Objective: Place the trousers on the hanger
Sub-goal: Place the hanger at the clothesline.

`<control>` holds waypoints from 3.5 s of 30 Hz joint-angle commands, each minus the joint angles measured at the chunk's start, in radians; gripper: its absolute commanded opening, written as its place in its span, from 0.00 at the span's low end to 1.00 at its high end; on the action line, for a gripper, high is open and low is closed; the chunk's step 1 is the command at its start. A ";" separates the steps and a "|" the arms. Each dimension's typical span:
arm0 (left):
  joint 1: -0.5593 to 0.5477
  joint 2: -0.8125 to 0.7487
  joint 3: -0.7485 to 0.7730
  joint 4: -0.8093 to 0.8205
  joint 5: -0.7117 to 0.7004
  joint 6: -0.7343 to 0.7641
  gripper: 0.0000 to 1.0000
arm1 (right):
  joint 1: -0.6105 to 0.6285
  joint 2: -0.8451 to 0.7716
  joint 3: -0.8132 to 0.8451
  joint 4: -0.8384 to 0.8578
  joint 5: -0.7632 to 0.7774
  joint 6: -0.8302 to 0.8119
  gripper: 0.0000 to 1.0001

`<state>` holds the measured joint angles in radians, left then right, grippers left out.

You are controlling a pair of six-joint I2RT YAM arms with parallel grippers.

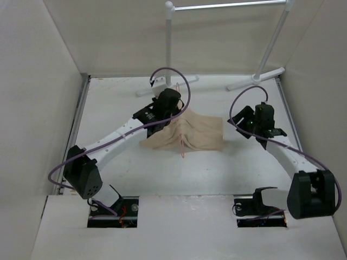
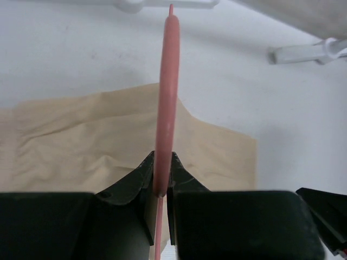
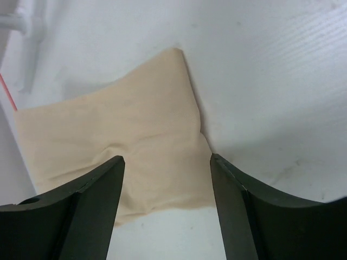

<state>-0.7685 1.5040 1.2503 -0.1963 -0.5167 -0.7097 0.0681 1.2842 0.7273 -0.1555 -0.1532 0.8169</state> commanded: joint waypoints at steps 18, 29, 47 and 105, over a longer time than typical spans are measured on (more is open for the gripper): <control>-0.027 0.139 0.872 -0.357 0.190 0.171 0.00 | 0.367 -0.218 0.653 -0.113 -0.169 -0.206 0.78; -0.054 0.216 1.006 -0.400 0.221 0.177 0.00 | 0.485 -0.008 0.667 -0.007 -0.178 -0.197 0.74; -0.012 0.176 0.896 -0.332 0.219 0.165 0.19 | 0.511 -0.031 0.589 0.123 -0.166 -0.022 0.04; 0.346 -0.166 0.012 -0.074 0.337 0.006 0.54 | -0.193 0.745 1.543 -0.185 -0.184 0.067 0.47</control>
<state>-0.4301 1.3380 1.2625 -0.3145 -0.1833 -0.6937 -0.1097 2.0239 2.2429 -0.4156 -0.3294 0.8803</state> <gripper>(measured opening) 0.545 0.455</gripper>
